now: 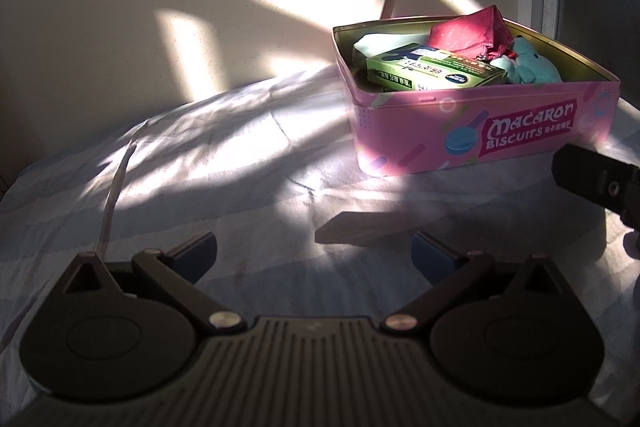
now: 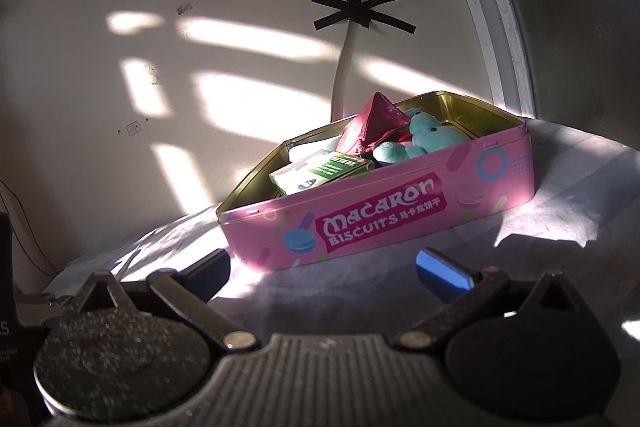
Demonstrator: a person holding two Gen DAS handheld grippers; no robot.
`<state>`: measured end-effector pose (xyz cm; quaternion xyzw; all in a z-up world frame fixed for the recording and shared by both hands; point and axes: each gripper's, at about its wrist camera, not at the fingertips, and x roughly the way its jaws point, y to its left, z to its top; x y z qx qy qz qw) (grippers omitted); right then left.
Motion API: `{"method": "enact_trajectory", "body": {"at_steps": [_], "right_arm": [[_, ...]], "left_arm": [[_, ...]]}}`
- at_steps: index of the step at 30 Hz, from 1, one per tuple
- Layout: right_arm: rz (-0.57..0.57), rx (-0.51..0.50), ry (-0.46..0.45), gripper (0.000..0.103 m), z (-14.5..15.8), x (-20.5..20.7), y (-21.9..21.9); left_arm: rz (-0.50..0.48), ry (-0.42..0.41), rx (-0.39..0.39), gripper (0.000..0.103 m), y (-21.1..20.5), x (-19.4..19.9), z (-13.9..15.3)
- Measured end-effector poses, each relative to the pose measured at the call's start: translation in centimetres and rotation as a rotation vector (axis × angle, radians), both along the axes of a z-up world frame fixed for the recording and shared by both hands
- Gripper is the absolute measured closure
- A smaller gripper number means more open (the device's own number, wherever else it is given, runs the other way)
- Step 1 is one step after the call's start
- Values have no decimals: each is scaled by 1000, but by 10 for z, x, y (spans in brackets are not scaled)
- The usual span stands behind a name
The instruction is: Organize objects
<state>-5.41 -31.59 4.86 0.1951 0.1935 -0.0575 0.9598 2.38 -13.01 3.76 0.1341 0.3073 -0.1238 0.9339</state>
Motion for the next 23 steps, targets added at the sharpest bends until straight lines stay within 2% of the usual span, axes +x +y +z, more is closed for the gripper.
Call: {"method": "enact_trajectory", "body": {"at_steps": [13,23], "right_arm": [[-14,21,-5,0,-1,-3,-4],[-10,28,3,0,-4,-3,-5]], "left_arm": [[-9,37,-6,0,-2,-1,-4],[-51,48,-54,0,2,-2,-3]]}}
